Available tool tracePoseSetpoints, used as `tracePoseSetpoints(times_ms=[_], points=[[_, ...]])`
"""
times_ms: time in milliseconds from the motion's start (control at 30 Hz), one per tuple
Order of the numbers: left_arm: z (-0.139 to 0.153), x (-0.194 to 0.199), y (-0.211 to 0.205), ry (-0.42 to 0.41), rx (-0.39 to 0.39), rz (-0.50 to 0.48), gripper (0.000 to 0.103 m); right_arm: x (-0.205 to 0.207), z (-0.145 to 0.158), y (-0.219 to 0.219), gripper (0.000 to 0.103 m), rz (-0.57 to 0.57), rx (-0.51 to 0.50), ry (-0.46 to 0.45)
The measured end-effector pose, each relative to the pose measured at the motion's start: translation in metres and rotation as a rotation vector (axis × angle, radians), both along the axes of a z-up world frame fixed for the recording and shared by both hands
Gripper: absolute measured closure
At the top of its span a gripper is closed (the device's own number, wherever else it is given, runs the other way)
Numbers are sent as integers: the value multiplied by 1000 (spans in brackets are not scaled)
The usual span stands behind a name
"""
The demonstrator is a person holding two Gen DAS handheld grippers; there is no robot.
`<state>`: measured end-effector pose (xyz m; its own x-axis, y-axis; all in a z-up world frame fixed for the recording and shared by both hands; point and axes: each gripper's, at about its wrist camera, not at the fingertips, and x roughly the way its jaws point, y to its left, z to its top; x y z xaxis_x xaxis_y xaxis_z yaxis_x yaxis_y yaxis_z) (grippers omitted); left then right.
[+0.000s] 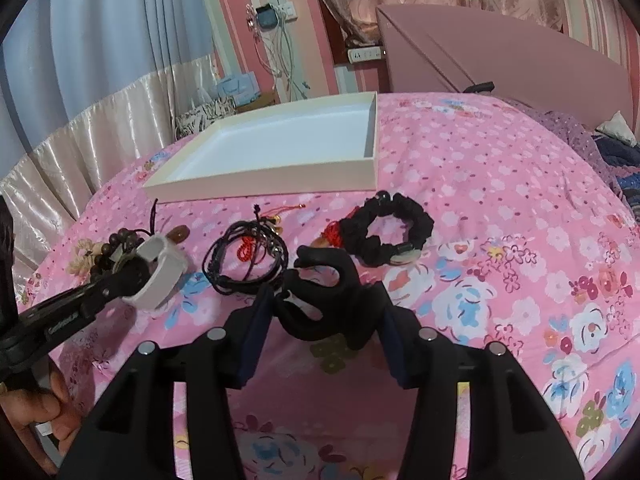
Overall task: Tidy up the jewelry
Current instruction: 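Carry both items over the white tray and open the right tool to drop the clip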
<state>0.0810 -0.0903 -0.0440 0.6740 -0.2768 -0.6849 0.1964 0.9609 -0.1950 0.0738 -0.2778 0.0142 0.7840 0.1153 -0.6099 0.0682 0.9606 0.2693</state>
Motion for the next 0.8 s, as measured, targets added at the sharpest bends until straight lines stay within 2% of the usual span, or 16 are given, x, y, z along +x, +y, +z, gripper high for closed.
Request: tracePoseSetpoints(times_ms=[200, 300, 400, 567, 800], points=[[17, -11, 13, -57, -24, -7, 93, -8, 10, -1, 53, 7, 27, -63], [30, -3, 25, -83, -40, 8, 93, -4, 18, 1, 53, 10, 42, -68], [43, 9, 34, -118, -23, 22, 92, 6, 37, 5, 53, 16, 27, -91], [63, 49, 49, -142, 4, 31, 93, 37, 70, 14, 53, 20, -11, -144], [69, 118, 50, -144, 21, 21, 93, 111, 75, 12, 53, -12, -27, -123]])
